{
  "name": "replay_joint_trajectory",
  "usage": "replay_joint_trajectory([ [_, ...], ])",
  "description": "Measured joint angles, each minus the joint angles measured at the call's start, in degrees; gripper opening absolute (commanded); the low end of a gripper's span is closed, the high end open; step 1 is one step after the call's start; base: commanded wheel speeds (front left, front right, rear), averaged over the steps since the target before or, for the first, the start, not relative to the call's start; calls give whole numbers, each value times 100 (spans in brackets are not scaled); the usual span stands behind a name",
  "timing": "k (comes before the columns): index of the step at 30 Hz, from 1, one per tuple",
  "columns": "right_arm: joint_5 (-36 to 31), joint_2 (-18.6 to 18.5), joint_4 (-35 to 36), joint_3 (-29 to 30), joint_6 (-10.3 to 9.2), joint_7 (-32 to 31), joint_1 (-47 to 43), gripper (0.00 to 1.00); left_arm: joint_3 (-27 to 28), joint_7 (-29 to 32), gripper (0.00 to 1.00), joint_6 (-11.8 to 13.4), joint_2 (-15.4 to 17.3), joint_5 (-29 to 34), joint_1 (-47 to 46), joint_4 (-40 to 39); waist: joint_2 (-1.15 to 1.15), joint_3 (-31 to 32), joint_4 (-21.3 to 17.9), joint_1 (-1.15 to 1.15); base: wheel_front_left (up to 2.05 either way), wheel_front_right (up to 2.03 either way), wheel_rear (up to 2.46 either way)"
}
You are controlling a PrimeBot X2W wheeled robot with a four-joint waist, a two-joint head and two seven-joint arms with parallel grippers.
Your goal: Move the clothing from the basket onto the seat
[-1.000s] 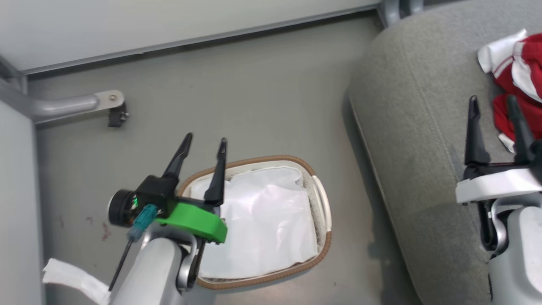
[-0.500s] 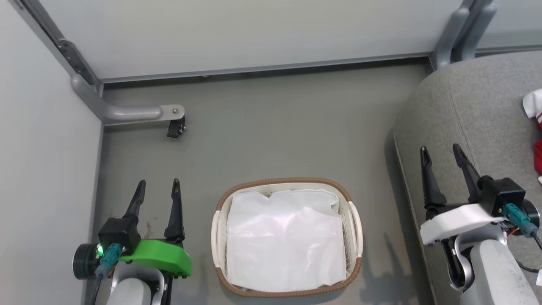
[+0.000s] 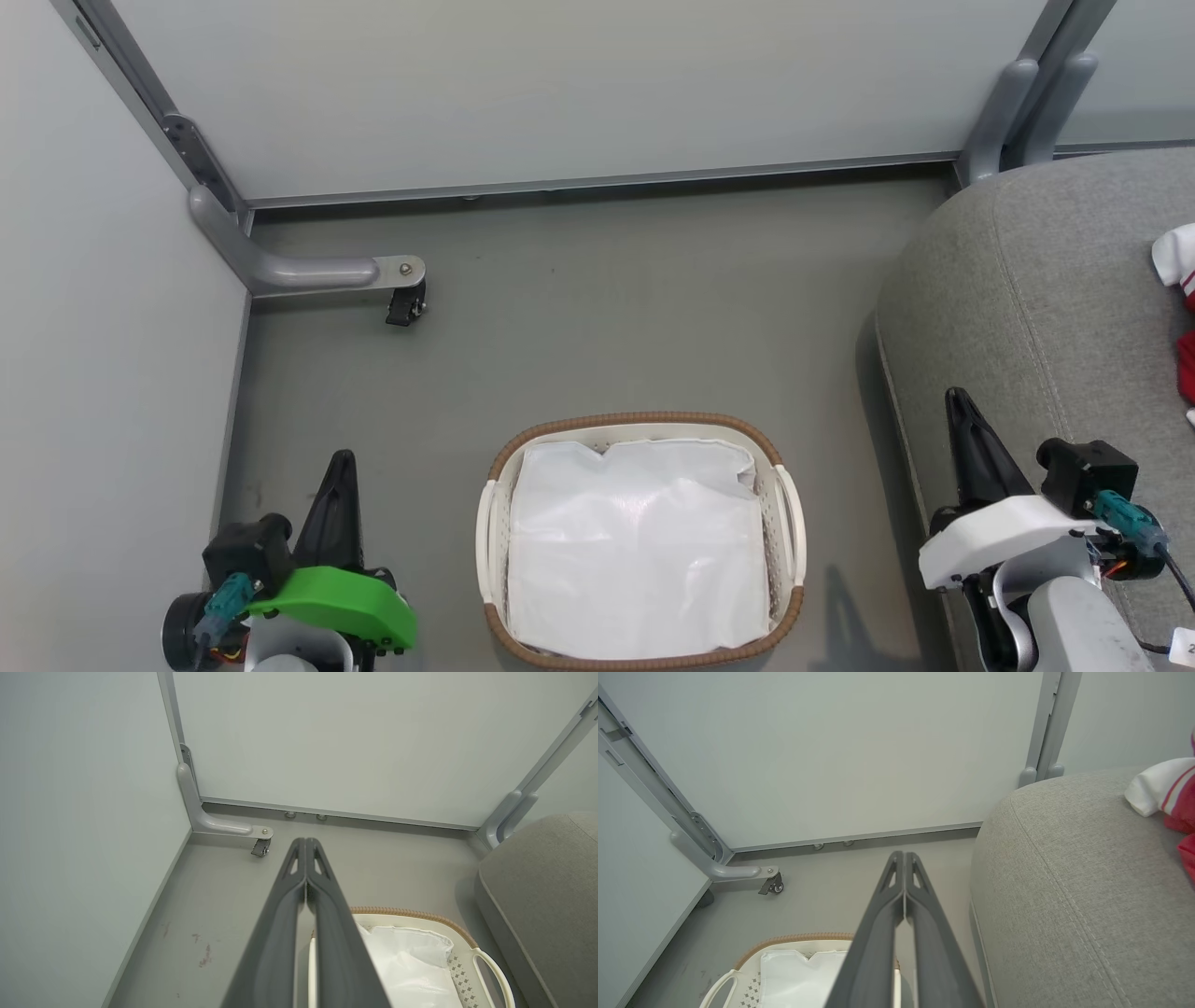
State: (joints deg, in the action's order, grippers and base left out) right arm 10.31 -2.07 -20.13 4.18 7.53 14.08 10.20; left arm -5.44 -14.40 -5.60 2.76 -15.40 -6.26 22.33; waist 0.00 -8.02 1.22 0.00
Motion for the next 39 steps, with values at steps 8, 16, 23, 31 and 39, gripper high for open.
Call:
replay_joint_trajectory([
  [8,915,-2,49,26,0,-208,-23,0,133,231,0,-2,-2,-865,7,-71,0,51,-8,0,0,0,0],
  [16,1705,-4,125,35,0,-407,-52,0,236,435,0,-30,-2,-1618,7,-160,0,101,-16,0,0,0,0],
  [23,2368,-9,172,52,0,-572,-109,0,342,593,0,-45,-2,-2216,7,-214,0,145,-23,0,0,0,0],
  [31,3063,-14,227,73,0,-751,-137,0,437,782,0,-49,-2,-2865,7,-299,0,196,-31,0,0,0,0],
  [39,3699,-19,275,88,0,-905,-147,0,535,937,0,-63,-2,-3475,7,-356,0,247,-39,0,0,0,0],
])
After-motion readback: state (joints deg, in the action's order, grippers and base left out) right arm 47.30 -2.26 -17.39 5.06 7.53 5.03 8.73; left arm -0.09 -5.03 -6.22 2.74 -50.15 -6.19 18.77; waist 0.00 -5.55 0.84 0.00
